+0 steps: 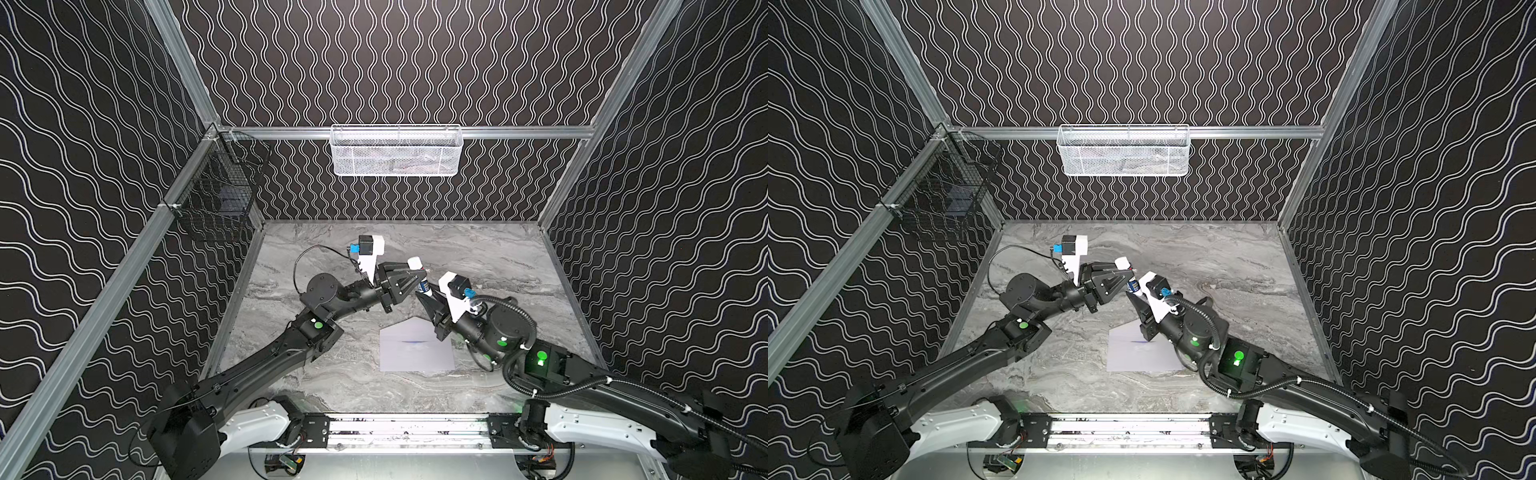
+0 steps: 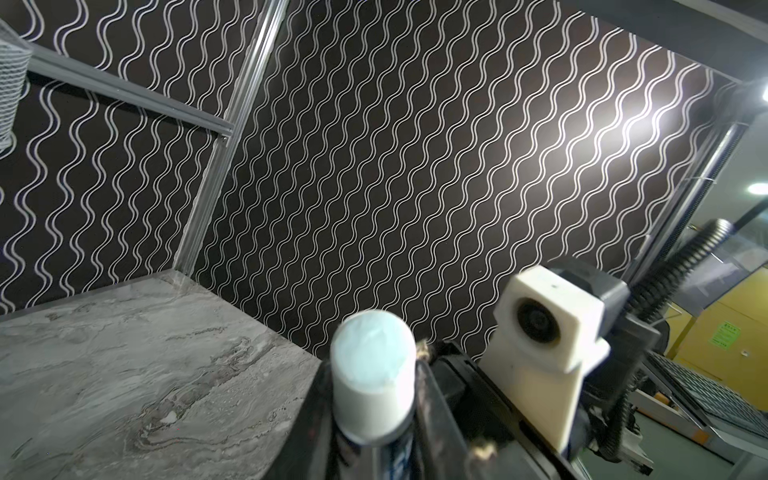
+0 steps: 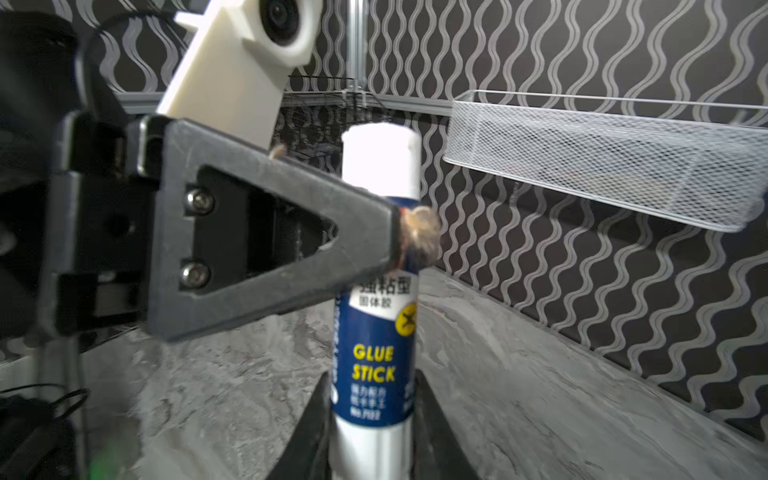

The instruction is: Place the letter into the envelope and seal it

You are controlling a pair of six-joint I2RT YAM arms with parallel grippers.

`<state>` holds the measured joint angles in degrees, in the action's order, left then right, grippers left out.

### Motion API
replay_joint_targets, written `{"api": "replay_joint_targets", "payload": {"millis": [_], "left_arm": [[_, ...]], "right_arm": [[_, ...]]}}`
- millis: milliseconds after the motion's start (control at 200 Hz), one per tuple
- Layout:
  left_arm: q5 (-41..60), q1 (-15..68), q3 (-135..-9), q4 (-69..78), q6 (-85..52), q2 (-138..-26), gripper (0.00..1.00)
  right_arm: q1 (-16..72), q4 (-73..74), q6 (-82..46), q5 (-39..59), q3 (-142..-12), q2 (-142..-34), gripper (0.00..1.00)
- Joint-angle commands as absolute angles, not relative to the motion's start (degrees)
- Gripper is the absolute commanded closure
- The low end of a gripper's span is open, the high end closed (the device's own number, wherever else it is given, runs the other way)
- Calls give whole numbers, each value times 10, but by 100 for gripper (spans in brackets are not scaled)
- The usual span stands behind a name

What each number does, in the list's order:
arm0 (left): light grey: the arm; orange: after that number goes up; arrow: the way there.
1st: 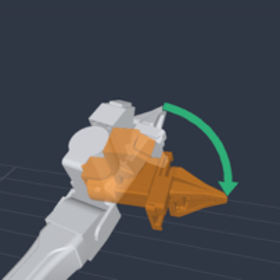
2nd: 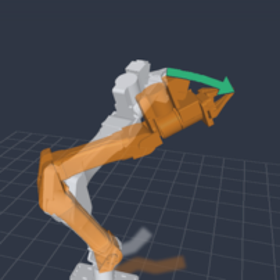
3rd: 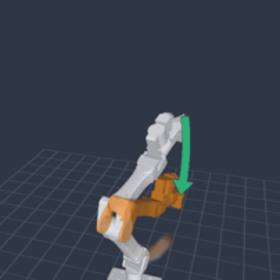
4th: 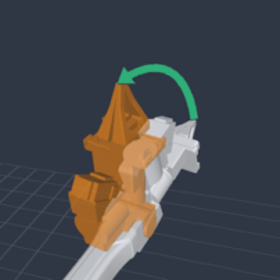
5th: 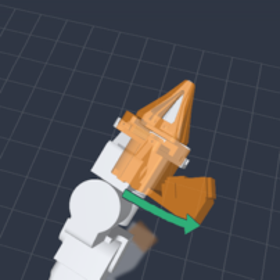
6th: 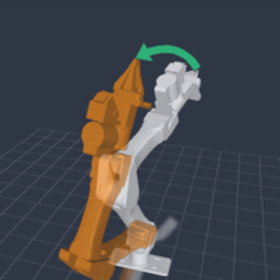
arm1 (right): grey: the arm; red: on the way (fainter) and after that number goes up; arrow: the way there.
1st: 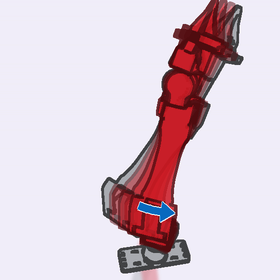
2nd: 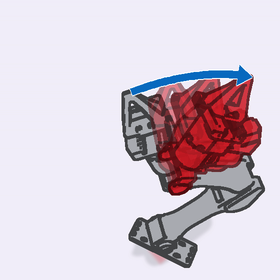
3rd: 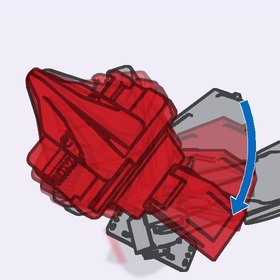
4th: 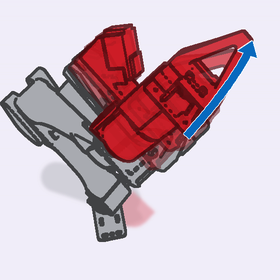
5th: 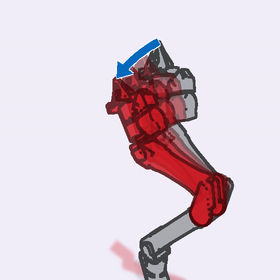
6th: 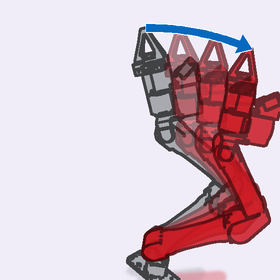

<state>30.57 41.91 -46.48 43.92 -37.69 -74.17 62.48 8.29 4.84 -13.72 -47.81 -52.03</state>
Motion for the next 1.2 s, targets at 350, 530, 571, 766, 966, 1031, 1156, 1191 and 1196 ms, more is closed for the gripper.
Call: {"api": "replay_joint_targets", "payload": {"millis": [350, 530, 571, 766, 966, 1031, 1156, 1191, 1196], "left_arm": [[335, 422, -467, 425, -354, -737, 100], [326, 422, -460, 435, -361, -734, 100], [322, 422, -459, 438, -364, -735, 100], [299, 422, -454, 455, -382, -736, 100], [293, 422, -457, 458, -387, -740, 100], [293, 422, -458, 457, -388, -742, 100], [294, 422, -458, 456, -389, -741, 100], [295, 422, -458, 455, -388, -740, 100], [295, 422, -458, 455, -388, -739, 100]], "right_arm": [[494, 48, -56, 389, -528, -477, 82], [465, -19, -6, 355, -548, -472, 31], [465, -32, 9, 324, -552, -471, 26], [470, -30, 61, 76, -517, -440, 23], [574, 13, 109, -95, -483, -457, 21], [588, 30, 108, -108, -477, -472, 21], [590, 44, 98, -120, -480, -492, 32], [591, 47, 91, -119, -484, -498, 35], [591, 49, 91, -118, -484, -498, 36]]}}
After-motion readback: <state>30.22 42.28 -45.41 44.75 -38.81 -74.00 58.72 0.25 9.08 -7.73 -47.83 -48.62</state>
